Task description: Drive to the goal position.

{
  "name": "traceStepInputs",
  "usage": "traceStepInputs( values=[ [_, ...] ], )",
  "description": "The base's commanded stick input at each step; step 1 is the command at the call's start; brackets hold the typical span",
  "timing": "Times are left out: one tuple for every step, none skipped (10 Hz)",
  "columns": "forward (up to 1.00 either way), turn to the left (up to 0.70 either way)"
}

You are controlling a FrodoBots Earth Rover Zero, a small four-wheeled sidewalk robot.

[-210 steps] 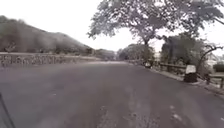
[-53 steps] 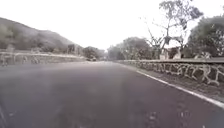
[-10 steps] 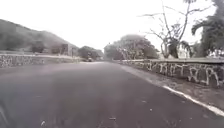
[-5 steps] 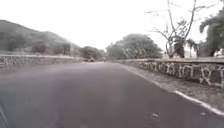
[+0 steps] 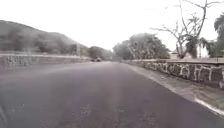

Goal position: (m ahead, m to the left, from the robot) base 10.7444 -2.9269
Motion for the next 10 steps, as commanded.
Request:
traceStepInputs(
  values=[
    [0.70, 0.00],
    [0.70, 0.00],
    [0.70, 0.00],
    [0.70, 0.00],
    [0.70, 0.00],
    [0.70, 0.00],
    [0.70, 0.00],
    [0.70, 0.00],
    [0.70, 0.00],
    [0.70, 0.00]
  ],
)
